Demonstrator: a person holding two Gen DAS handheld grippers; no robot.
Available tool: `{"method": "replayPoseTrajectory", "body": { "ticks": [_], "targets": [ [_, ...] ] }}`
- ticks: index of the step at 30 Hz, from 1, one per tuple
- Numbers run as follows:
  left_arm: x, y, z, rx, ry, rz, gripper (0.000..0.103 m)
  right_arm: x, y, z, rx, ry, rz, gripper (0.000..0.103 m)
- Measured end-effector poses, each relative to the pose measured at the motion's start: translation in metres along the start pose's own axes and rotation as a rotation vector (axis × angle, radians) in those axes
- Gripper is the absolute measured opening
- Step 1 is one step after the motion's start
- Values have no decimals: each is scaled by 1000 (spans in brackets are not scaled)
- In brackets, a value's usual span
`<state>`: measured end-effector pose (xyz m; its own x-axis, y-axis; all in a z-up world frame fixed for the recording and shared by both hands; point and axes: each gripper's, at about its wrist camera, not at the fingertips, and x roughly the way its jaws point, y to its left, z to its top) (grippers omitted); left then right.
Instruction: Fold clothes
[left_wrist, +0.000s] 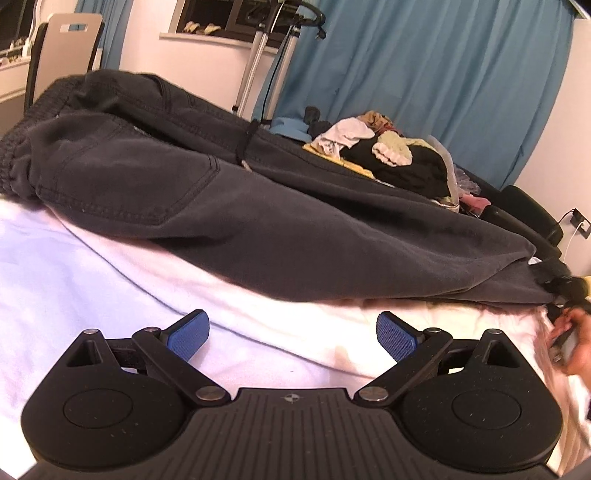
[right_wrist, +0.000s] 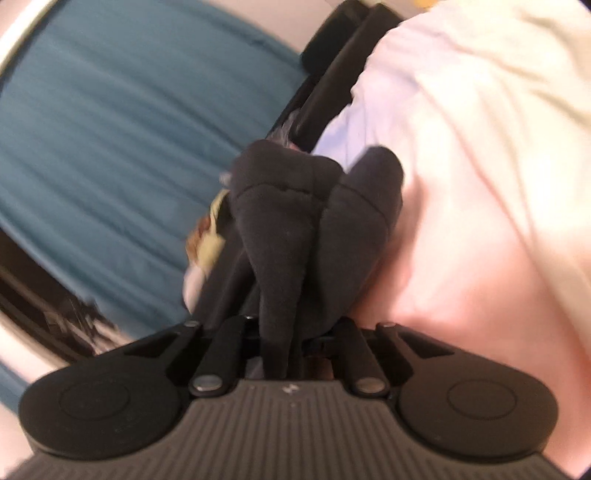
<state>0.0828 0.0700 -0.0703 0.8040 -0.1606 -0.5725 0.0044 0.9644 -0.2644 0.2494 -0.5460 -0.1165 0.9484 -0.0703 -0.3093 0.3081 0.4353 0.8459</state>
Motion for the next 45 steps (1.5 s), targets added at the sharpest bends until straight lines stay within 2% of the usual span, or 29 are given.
{"method": "replayPoseTrajectory", "body": {
  "ticks": [4, 10, 17, 19, 21, 23, 26, 29, 33, 37, 38, 45],
  "targets": [
    [-11, 0, -1, 10, -19, 5, 98, -35, 20, 9, -53, -31, -2, 8],
    [-30, -1, -3, 30, -46, -1, 98, -98, 15, 32, -79, -31, -2, 8],
    [-48, -17, -11, 79, -72, -71, 98, -186, -39, 49, -83, -12, 25, 8],
    [-47, -28, -12, 64, -97, -15, 98, -202, -64, 51, -49, -26, 28, 8],
    [-43, -47, -7, 85, -93, -18, 98, -216, -88, 50, -5, -42, 26, 8],
    [-39, -69, -4, 128, -98, -54, 98, -226, -106, 48, 23, -48, 20, 8],
    [-23, -114, -4, 255, -102, -96, 98, -230, -127, 43, 62, -34, 22, 8],
    [9, -160, -9, 368, -115, -83, 98, -232, -146, 44, 102, -17, 15, 9],
    [68, -194, -21, 469, -73, -49, 98, -234, -142, 45, 52, -1, 13, 9],
    [116, -193, -40, 495, 37, -13, 101, -229, -137, 49, 11, 27, 13, 10],
    [120, -190, -42, 485, 41, -19, 102, -233, -134, 46, 1, 35, 7, 10],
    [105, -174, -27, 458, 59, -55, 103, -228, -66, 49, -191, -18, -16, 11]
  ]
}}
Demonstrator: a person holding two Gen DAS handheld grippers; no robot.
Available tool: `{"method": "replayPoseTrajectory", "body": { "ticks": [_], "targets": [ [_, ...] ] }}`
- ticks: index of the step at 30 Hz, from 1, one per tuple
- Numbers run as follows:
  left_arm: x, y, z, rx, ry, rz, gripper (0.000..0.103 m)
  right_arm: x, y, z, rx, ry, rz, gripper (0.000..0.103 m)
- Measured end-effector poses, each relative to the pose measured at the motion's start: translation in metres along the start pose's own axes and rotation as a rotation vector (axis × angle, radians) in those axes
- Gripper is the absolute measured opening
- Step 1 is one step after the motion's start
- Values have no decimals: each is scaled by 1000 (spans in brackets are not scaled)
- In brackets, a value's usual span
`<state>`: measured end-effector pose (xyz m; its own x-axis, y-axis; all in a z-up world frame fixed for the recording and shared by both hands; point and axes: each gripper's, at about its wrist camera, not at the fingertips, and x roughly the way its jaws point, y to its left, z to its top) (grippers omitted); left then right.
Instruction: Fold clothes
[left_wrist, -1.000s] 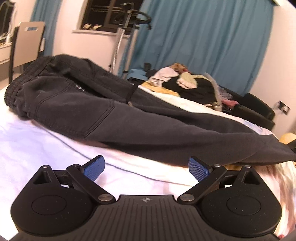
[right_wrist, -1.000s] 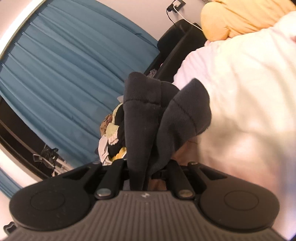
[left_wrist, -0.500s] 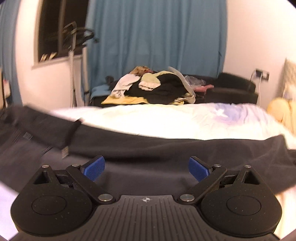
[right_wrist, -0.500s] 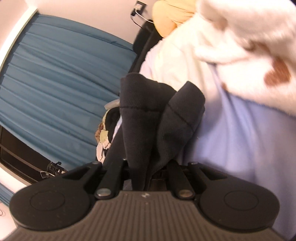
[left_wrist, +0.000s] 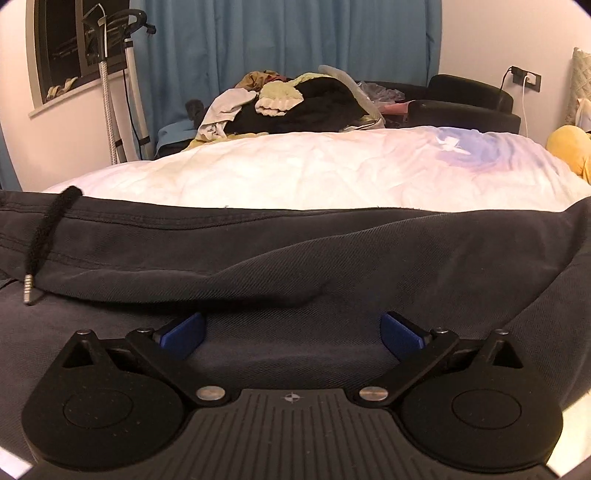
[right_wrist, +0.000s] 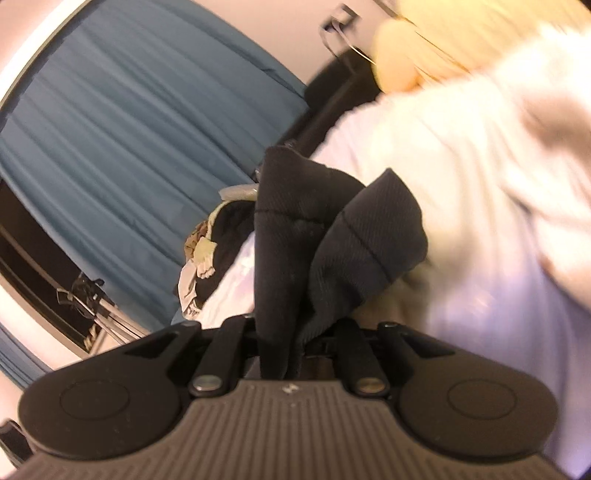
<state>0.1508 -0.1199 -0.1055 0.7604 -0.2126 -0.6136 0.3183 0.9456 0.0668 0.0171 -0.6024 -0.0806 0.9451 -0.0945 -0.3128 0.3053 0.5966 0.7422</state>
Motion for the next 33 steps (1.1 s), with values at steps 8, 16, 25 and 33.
{"method": "replayPoseTrajectory", "body": {
  "ticks": [8, 16, 25, 33],
  "targets": [
    [-74, 50, 13, -60, -83, -14, 103, 23, 115, 5, -156, -58, 77, 11],
    [-128, 120, 12, -212, -212, 51, 103, 55, 233, -70, -361, -20, 166, 11],
    [-125, 167, 7, -373, -242, 44, 103, 89, 287, -274, -839, 233, 264, 15],
    [-117, 178, 0, -448, -236, 2, 103, 98, 279, -311, -993, 324, 262, 35]
  ]
}}
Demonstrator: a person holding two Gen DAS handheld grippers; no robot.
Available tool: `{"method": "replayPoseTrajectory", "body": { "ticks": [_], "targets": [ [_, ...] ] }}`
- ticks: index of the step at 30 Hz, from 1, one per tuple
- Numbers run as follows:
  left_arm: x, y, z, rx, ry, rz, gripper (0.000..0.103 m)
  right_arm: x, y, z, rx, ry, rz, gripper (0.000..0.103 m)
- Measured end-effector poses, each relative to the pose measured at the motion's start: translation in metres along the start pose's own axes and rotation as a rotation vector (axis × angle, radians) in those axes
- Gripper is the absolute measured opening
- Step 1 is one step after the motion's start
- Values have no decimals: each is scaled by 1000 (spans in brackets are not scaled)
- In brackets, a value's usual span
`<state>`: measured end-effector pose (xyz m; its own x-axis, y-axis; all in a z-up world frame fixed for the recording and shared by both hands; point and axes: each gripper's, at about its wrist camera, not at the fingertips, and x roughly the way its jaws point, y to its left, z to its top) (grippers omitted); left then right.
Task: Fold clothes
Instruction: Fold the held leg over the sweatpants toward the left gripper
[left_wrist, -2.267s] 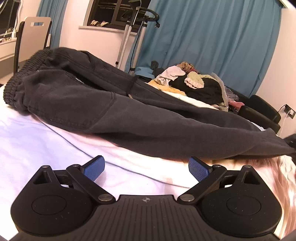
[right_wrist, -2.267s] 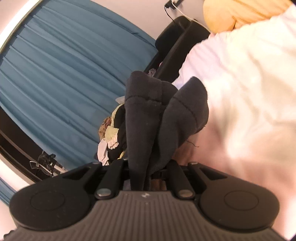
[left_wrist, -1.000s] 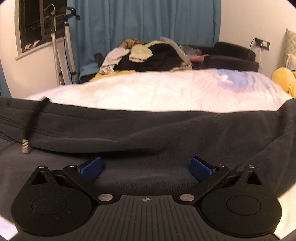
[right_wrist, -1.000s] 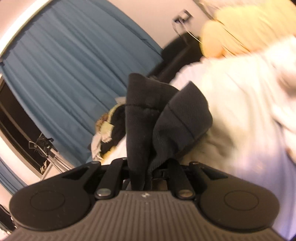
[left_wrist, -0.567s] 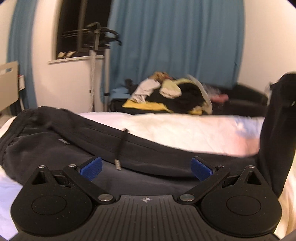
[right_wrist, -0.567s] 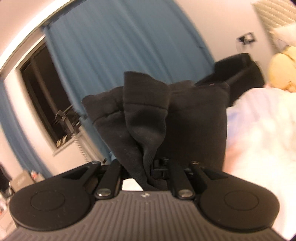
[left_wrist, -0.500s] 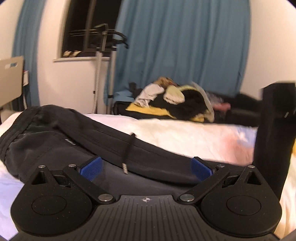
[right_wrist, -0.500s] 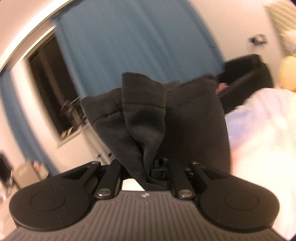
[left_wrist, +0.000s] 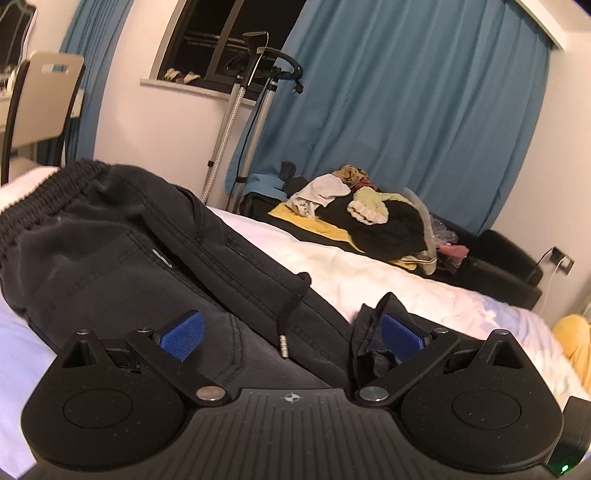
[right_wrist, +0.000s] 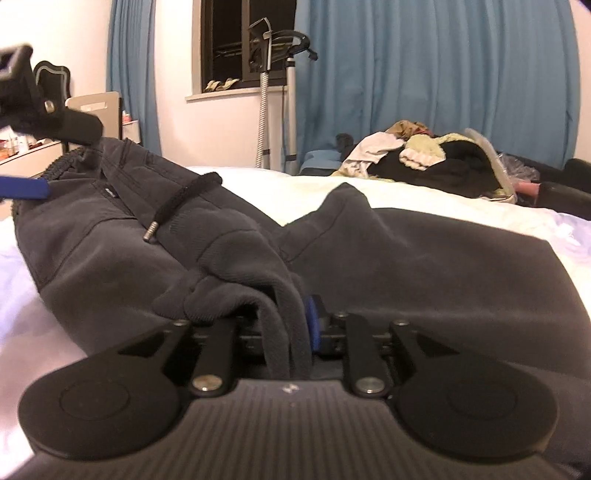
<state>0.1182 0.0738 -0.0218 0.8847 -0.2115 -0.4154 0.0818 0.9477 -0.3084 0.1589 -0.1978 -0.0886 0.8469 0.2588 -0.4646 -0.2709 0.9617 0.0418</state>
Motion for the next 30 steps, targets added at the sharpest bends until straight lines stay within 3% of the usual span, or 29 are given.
{"method": "replayPoseTrajectory", "body": {
  "ticks": [1, 6, 10, 13, 18, 25, 30],
  "targets": [
    [0, -1, -1, 1, 0, -3, 103, -3, 0, 3, -7, 16, 17, 47],
    [-5, -10, -7, 57, -2, 0, 103, -30, -4, 21, -16, 96, 49, 63],
    [-10, -19, -14, 97, 6, -7, 103, -70, -8, 25, -11, 103, 87, 84],
    [-11, -30, -21, 132, 17, -18, 103, -96, -20, 15, -24, 49, 78, 85],
    [-7, -41, -32, 163, 37, -21, 102, -92, -38, 5, 42, 79, 58, 85],
    [5, -37, -39, 146, 49, -8, 102, -55, 1, 4, -254, 52, 17, 85],
    [6, -31, -37, 72, 11, -50, 102, -29, 14, -4, -319, 23, 45, 81]
  ]
}}
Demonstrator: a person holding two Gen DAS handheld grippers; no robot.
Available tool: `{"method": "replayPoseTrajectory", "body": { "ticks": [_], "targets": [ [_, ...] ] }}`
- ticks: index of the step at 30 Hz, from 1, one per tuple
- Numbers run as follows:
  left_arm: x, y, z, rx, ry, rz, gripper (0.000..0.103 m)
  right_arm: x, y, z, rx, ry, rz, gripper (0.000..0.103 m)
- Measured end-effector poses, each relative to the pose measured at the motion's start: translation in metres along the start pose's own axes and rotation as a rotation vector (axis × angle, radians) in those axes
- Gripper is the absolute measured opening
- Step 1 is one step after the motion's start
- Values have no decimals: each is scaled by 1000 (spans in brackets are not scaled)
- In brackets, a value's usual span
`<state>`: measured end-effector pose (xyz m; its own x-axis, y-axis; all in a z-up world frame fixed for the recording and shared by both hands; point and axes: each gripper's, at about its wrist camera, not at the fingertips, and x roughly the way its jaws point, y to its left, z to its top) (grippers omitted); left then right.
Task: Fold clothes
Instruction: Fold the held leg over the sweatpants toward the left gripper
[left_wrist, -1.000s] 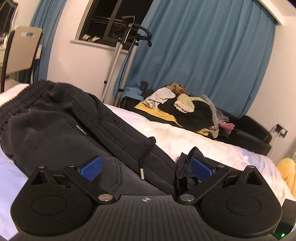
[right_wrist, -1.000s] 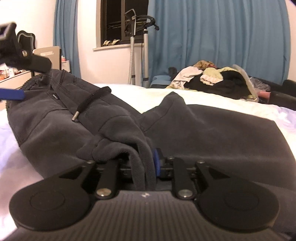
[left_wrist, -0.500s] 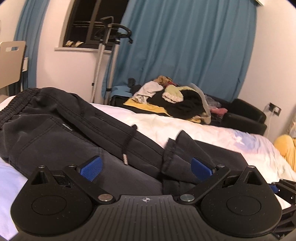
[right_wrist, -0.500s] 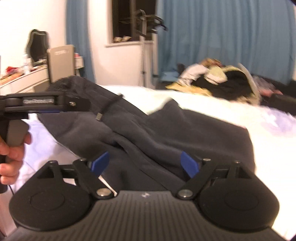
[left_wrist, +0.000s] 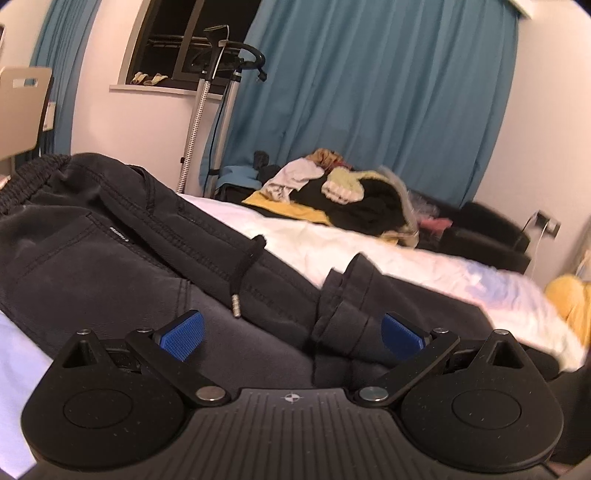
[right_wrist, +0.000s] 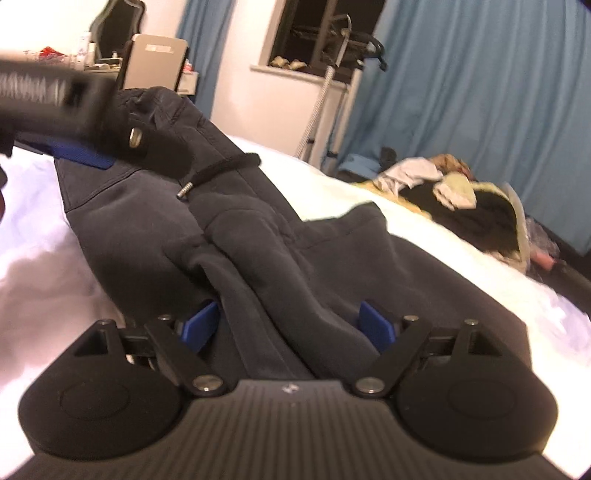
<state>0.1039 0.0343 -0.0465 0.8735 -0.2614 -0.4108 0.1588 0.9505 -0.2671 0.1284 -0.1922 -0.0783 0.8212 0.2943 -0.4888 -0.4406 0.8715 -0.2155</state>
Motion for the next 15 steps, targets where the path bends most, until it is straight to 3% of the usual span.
{"method": "replayPoseTrajectory", "body": {
  "ticks": [2, 3, 6, 11, 15],
  "targets": [
    [0, 3, 0, -42, -13, -13, 102, 5, -1, -2, 8, -29, 12, 60],
    [0, 4, 0, -55, -17, -21, 103, 5, -3, -1, 33, -33, 18, 39],
    [4, 7, 0, -71, -8, -28, 103, 0, -8, 5, 70, -55, 24, 18],
    [5, 10, 2, -114, -11, -61, 103, -26, -13, 18, 112, -119, 9, 10],
    [1, 8, 2, -107, -35, -59, 103, -26, -7, 12, 93, -62, 55, 11]
  ]
}}
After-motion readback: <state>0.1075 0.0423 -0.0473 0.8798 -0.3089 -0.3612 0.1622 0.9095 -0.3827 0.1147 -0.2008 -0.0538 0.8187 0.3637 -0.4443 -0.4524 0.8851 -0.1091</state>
